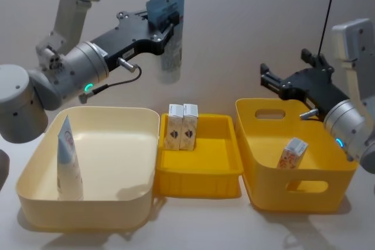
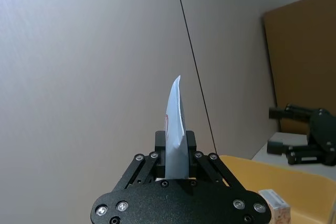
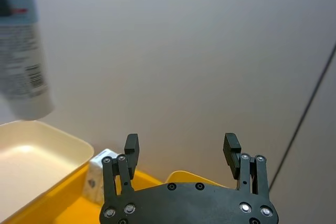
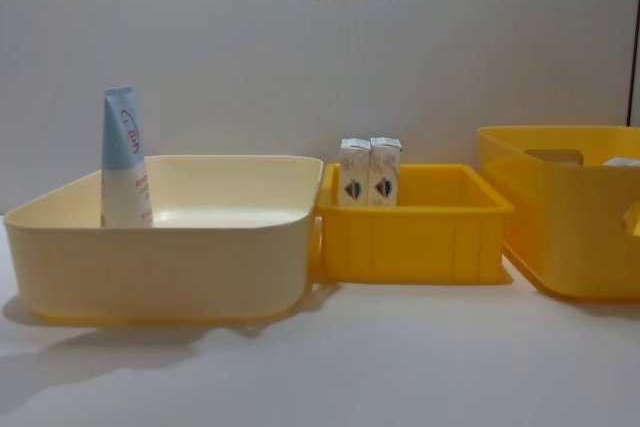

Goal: Bimanual collaborative sorting of washing and personal care products

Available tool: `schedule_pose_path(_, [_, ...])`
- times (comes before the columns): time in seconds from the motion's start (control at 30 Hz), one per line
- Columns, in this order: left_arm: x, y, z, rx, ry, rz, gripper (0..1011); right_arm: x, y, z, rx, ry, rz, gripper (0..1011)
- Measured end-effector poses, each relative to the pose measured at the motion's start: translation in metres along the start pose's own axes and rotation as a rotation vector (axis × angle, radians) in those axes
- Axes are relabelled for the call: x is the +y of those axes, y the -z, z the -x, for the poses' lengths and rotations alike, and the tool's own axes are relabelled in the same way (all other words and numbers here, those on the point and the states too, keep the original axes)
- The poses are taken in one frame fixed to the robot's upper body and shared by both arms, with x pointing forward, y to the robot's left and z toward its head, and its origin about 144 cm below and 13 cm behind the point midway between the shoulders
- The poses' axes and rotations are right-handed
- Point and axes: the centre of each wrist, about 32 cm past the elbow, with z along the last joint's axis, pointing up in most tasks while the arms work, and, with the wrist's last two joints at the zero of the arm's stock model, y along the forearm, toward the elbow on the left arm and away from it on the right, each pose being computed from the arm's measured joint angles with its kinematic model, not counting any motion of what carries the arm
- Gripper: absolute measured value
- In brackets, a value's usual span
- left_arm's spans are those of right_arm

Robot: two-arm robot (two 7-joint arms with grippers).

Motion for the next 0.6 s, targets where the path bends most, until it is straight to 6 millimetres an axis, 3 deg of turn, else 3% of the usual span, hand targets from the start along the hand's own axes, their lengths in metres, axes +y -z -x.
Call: schedule_pose_path(0.6, [-0.0045, -0.0026, 0.0014, 0.012, 0.014, 0.025, 201, 0.0062, 0.0050, -0.0033, 0.026, -0.225, 0.020, 1001])
